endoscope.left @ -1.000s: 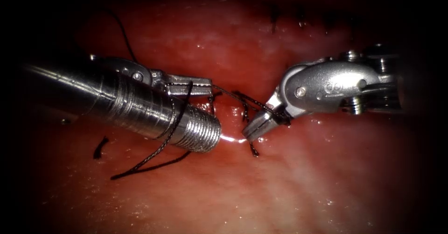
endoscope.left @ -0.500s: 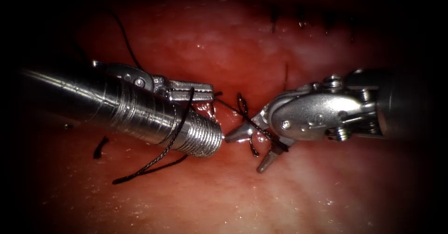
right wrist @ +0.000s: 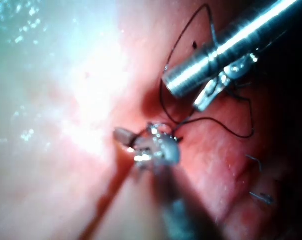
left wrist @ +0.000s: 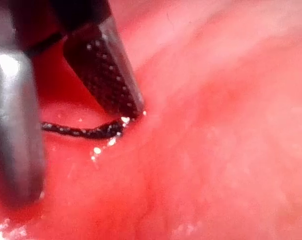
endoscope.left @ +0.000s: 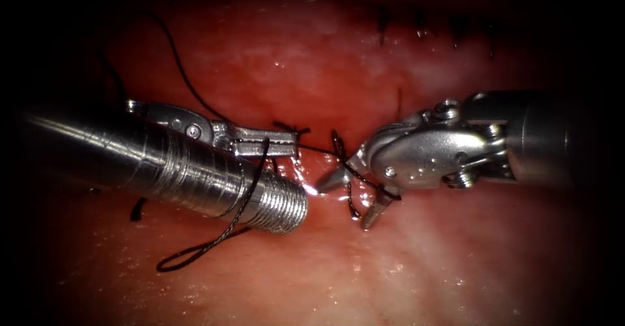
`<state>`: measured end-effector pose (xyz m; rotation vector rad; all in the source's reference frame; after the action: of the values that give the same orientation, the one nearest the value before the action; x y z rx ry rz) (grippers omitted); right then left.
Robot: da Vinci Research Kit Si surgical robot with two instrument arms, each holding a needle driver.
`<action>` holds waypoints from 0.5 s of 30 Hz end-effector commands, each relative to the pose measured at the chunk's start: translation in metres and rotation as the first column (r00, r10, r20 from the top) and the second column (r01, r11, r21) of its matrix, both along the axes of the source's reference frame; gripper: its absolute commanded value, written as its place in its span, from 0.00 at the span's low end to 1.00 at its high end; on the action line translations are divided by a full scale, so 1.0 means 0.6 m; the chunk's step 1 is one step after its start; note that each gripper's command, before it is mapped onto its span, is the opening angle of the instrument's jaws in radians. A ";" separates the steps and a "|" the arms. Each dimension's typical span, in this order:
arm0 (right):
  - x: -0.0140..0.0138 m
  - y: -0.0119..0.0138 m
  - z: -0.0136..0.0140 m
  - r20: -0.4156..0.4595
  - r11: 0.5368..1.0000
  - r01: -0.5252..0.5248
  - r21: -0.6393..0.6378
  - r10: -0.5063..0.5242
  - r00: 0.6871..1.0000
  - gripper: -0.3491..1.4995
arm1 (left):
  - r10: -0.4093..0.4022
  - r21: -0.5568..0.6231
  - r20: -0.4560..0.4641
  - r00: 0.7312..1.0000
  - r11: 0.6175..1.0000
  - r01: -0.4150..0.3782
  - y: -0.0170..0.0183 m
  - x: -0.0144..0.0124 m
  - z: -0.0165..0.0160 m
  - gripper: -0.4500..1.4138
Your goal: Wound Closure
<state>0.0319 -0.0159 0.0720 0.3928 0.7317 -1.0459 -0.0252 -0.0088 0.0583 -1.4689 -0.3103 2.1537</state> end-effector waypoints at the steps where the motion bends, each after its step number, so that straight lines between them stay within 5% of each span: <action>1: 0.0012 0.0002 0.0005 -0.009 1.000 0.004 0.000 -0.004 1.000 0.39 | 0.001 -0.001 0.002 1.000 1.000 -0.001 -0.0003 -0.0010 0.0006 0.00; 3: 0.0012 0.0004 0.0004 0.003 1.000 0.012 -0.003 -0.012 1.000 0.00 | 0.005 0.001 0.002 1.000 1.000 -0.005 -0.0006 -0.0011 0.0004 0.00; 8: 0.0018 0.0028 -0.0005 -0.026 1.000 -0.027 0.008 0.027 0.999 0.00 | 0.022 0.005 0.007 1.000 1.000 -0.022 -0.0026 -0.0017 -0.0006 0.00; 15: 0.0013 0.0065 -0.0022 -0.061 0.959 -0.217 0.182 0.231 0.971 0.00 | 0.062 0.019 -0.002 0.998 0.998 -0.062 -0.0053 -0.0022 -0.0010 0.00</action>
<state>0.0321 -0.0119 0.0701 0.4276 0.9581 -0.7325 -0.0259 -0.0124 0.0571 -1.4530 -0.3944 2.2062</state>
